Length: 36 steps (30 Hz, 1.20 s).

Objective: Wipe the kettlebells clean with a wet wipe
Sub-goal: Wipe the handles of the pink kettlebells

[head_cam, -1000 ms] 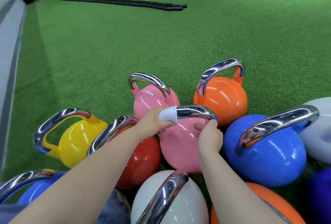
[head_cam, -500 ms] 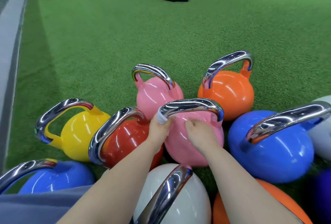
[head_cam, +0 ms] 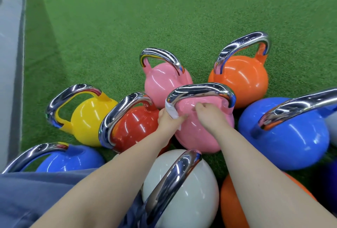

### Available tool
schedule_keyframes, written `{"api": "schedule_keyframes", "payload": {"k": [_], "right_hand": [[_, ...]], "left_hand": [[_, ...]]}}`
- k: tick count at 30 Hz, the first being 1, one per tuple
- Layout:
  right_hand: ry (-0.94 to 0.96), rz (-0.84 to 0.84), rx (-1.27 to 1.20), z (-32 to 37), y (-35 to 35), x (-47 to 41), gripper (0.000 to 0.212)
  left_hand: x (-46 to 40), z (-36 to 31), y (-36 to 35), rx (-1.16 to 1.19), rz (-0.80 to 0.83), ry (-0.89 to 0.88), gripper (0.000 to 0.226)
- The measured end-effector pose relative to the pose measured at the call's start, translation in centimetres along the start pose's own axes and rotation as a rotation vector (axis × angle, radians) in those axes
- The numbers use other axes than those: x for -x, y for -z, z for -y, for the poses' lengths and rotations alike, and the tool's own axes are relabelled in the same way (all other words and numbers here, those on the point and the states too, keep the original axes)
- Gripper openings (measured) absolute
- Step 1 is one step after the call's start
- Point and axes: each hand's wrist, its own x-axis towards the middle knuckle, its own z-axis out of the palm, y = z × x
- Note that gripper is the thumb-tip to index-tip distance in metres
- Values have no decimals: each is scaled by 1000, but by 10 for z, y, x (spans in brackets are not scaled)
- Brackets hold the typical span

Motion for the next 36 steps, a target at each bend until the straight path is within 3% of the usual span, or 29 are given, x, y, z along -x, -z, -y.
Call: {"api": "schedule_keyframes", "payload": {"k": [3,7,9,11,14,20,22,27,32,36], "right_hand": [[-17,-1,-15,0,1,0,43],[-32,-6,-38,-1,2,1,43],[-31,-5,-47,-1,2,0,43],[-30,-7,-52,0,3,-1,42],[-26,-1,-41,1,4,-2,42],[-40,16,-15,2,7,-3,42],[-46,44,-1,4,8,-3,42],[-56,66,-8,4,10,-6,41],[-48,65,-2,4,11,-6,41],[-31,77,20,5,12,-5,41]], "left_hand": [[14,-7,12,-34,-16,-153,76],[28,-29,25,-52,17,-428,44],[29,-37,28,-46,43,-462,25],[23,-38,31,-12,4,-439,30],[15,-43,32,-298,-85,-562,37],[6,-69,23,-436,-3,-674,30],[-1,-78,19,-459,59,-601,30],[-31,-81,14,-129,146,-87,72],[-26,-66,16,487,184,277,61],[-27,-52,3,799,-8,303,59]]}}
